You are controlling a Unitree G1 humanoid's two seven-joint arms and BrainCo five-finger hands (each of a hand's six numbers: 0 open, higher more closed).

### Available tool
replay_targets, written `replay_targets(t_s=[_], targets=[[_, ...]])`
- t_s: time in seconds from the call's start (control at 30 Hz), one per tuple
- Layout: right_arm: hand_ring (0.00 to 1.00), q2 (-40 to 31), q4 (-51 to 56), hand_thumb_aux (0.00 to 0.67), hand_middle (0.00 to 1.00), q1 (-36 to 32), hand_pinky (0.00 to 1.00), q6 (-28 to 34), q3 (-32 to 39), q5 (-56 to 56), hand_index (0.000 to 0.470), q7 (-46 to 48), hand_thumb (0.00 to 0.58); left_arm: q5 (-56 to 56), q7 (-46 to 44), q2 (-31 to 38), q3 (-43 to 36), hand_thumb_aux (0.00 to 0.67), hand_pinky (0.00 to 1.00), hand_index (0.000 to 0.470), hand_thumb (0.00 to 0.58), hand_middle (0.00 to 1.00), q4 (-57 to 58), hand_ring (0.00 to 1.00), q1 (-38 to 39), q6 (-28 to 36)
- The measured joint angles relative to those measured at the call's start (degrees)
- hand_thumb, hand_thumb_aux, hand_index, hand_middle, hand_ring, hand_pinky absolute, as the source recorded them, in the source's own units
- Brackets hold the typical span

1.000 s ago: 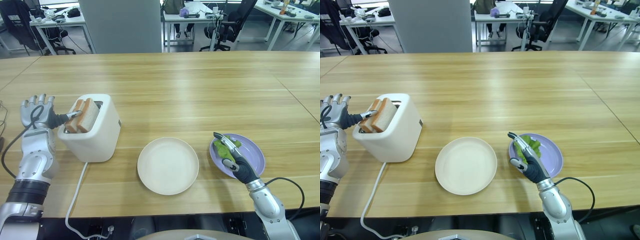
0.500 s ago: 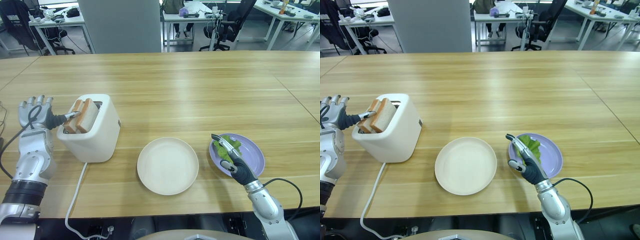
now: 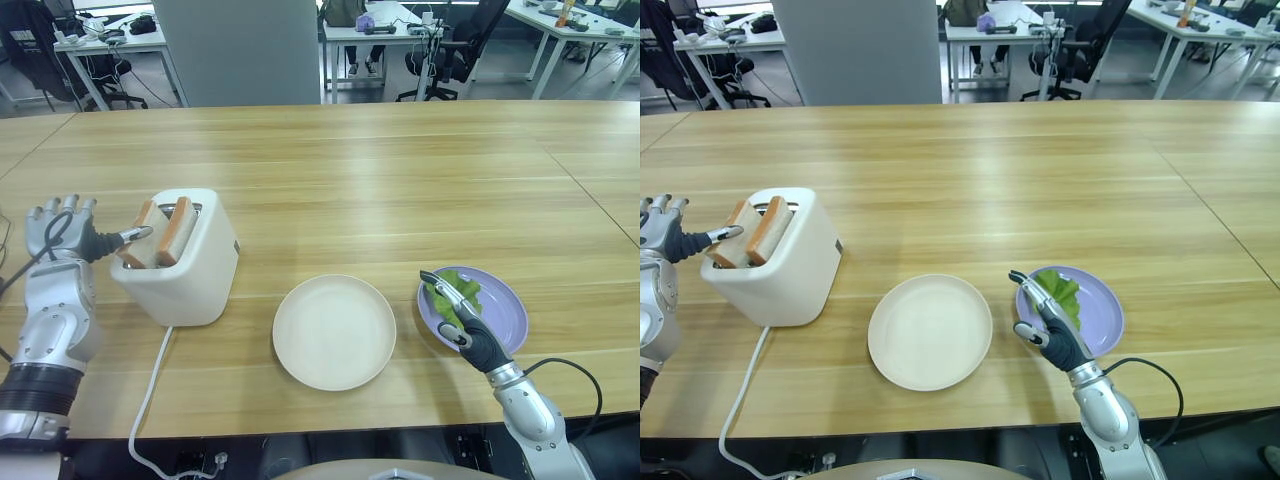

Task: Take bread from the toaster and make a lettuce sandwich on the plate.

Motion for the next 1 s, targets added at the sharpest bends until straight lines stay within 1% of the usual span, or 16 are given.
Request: replay_targets(t_s=[0.2,0.4,0.43,0.47,0.5,0.53,0.57,0.6,0.63,0.67,0.8,0.97,1.0], targets=[[0.00,0.0,0.0,0.000,0.00,0.1,0.00,0.0,0.1,0.0,0.000,0.0,0.000,0.3,-2.6,-1.2,-3.1,0.000,0.00,0.000,0.000,0.00,-2.0,0.00,-1.3,-1.1],[0.00,-0.1,0.0,0.000,0.00,0.0,0.00,0.0,0.1,0.0,0.000,0.1,0.000,0.7,-5.0,-2.0,-3.3,0.000,0.00,0.000,0.000,0.00,-2.7,0.00,-1.6,-0.6],[0.00,-0.1,0.0,0.000,0.00,0.0,0.00,0.0,0.1,0.0,0.000,0.1,0.000,0.7,-5.4,-2.0,-3.3,0.029,0.00,0.020,0.049,0.00,-2.8,0.00,-1.6,-0.5],[0.00,-0.2,0.0,0.000,0.00,0.0,0.00,0.0,0.1,0.0,0.000,0.1,0.000,0.7,-5.8,-2.1,-3.3,0.202,0.00,0.139,0.297,0.00,-2.9,0.00,-1.7,-0.6],[0.00,-0.3,0.0,0.000,0.00,0.0,0.00,0.0,0.1,-0.1,0.000,0.1,0.000,0.7,-6.0,-2.2,-3.5,0.328,0.00,0.225,0.429,0.00,-3.1,0.00,-1.7,-0.6],[0.00,-0.4,0.0,0.000,0.00,0.0,0.00,0.0,0.1,-0.2,0.000,0.1,0.000,0.6,-6.1,-2.5,-3.6,0.328,0.00,0.225,0.429,0.00,-3.3,0.00,-1.7,-0.6],[0.00,-0.5,0.0,0.000,0.00,0.0,0.00,0.0,0.1,-0.5,0.000,0.0,0.000,0.5,-6.2,-2.7,-3.6,0.349,0.00,0.240,0.447,0.00,-3.7,0.00,-1.7,-0.7],[0.00,-0.7,0.1,0.000,0.00,0.0,0.00,0.1,0.1,-1.0,0.000,-0.1,0.000,0.1,-6.4,-3.2,-3.6,0.499,0.00,0.343,0.542,0.00,-4.4,0.00,-1.7,-0.9],[0.00,-0.7,0.1,0.000,0.00,0.0,0.00,0.1,0.1,-1.3,0.000,-0.2,0.000,0.0,-6.5,-3.4,-3.6,0.499,0.00,0.343,0.542,0.00,-4.6,0.00,-1.7,-1.0],[0.00,-0.9,0.3,0.000,0.00,0.0,0.00,0.2,0.0,-1.8,0.000,-0.4,0.000,-0.3,-6.8,-3.7,-3.7,0.665,0.00,0.456,0.580,0.00,-4.7,0.00,-1.4,-1.2],[0.00,-2.3,1.7,0.000,0.00,-0.2,0.00,1.3,-0.6,-5.8,0.000,-2.1,0.000,-2.3,-6.6,-5.6,-2.5,0.670,0.00,0.460,0.580,0.00,-5.1,0.00,-1.1,-1.6],[0.00,-6.2,5.2,0.000,0.00,-1.5,0.00,4.0,-2.3,-15.0,0.000,-6.2,0.000,-6.0,-4.5,-8.6,0.4,0.670,0.00,0.460,0.580,0.00,-5.3,0.00,-0.6,-1.9],[0.00,-7.1,5.8,0.000,0.00,-1.7,0.00,4.7,-2.4,-17.0,0.000,-7.0,0.000,-6.7,-3.8,-9.1,0.8,0.670,0.05,0.460,0.580,0.05,-5.4,0.05,-0.5,-2.0]])
